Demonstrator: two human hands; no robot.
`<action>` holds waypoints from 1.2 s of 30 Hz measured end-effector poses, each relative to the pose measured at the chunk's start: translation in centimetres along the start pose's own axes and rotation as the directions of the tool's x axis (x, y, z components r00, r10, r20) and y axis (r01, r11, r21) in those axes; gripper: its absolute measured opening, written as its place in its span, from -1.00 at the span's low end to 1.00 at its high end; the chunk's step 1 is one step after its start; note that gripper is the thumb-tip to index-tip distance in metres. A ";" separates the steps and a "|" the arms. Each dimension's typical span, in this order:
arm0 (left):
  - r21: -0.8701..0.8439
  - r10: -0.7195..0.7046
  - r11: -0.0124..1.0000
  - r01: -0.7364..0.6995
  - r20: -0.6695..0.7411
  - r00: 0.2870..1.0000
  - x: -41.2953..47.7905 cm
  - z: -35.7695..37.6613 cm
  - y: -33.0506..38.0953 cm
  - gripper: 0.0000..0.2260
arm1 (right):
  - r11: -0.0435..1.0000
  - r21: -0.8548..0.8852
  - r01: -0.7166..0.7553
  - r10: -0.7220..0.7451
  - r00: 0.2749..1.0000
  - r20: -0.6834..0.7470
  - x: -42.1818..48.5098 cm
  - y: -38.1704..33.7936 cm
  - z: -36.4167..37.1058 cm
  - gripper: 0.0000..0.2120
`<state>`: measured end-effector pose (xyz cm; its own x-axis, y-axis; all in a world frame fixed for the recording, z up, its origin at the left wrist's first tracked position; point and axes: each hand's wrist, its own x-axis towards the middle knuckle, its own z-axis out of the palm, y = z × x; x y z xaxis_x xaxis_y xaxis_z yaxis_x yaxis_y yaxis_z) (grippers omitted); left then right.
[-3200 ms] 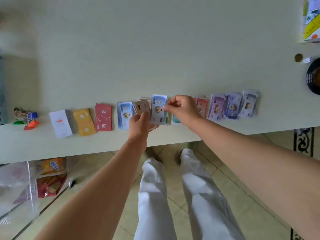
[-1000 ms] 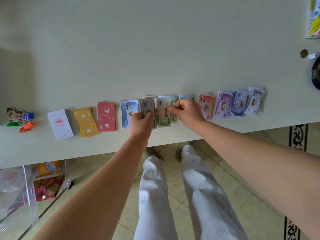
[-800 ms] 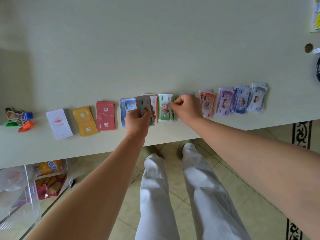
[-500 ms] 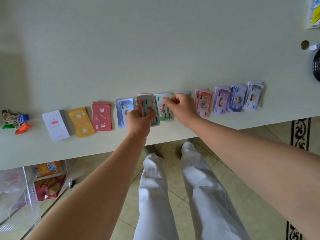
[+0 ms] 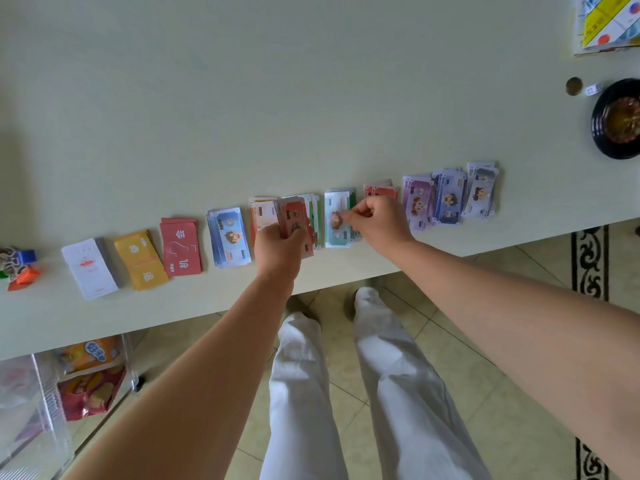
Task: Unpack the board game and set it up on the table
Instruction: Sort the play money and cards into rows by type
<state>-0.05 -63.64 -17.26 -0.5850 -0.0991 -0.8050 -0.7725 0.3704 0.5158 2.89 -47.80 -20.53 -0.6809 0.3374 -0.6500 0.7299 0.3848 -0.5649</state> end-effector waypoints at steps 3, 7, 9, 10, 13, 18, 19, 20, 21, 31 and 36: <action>0.026 0.011 1.000 -0.010 -0.012 1.000 0.0 0.2 -0.1 -0.91 | 0.992 -0.120 -0.028 0.020 0.998 -0.060 0.3 0.2 0.2 -0.79; 0.028 0.020 0.999 -0.019 -0.015 1.000 -0.2 0.8 0.1 -0.93 | 0.964 -0.266 -0.024 -0.008 0.993 -0.120 0.4 -0.1 0.4 -0.66; 0.020 0.020 1.000 -0.020 -0.002 1.000 -0.3 1.1 0.2 -0.88 | 0.976 -0.216 -0.019 -0.008 0.993 -0.120 0.4 -0.3 0.3 -0.63; 0.017 0.022 1.000 -0.022 0.009 1.000 -0.4 1.4 0.3 -0.87 | 0.991 -0.134 -0.012 0.000 0.996 -0.091 0.4 -0.3 0.2 -0.64; 0.013 0.049 0.999 -0.049 0.030 0.998 -0.7 2.3 0.7 -0.85 | 0.983 0.182 -0.005 -0.012 0.996 0.092 -0.2 -0.4 -0.6 -0.72; 0.040 0.068 0.997 -0.072 0.091 0.994 -1.3 3.8 1.3 -0.85 | 0.973 0.230 -0.013 -0.034 0.979 0.199 -0.8 0.6 -2.5 -0.82; 0.033 0.066 0.997 -0.070 0.112 0.991 -1.4 4.2 1.5 -0.88 | 0.976 0.215 -0.023 -0.017 0.983 0.181 -0.8 1.0 -3.0 -0.84; 0.024 0.065 0.997 -0.069 0.129 0.989 -1.5 4.5 1.7 -0.90 | 0.980 0.199 -0.030 -0.001 0.988 0.156 -0.6 1.5 -3.4 -0.84; 0.022 0.063 0.998 -0.067 0.137 0.988 -1.6 4.8 1.9 -0.91 | 0.983 0.180 -0.035 0.013 0.992 0.125 -0.4 1.9 -3.8 -0.84; 0.147 0.036 0.988 -0.046 0.067 0.997 -0.3 6.6 1.4 -0.92 | 0.996 -0.074 -0.058 0.048 0.990 -0.131 1.5 4.2 -5.1 -0.82; 0.194 0.060 0.978 -0.073 0.068 0.996 -0.6 6.9 1.6 -0.87 | 0.992 -0.116 -0.043 0.025 0.987 -0.157 1.5 4.2 -4.8 -0.75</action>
<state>0.77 -56.61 -18.00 -0.6124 -0.0132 -0.7904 -0.6653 0.5487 0.5063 4.64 -41.56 -21.48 -0.6636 0.4773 -0.5761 0.7469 0.4671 -0.4733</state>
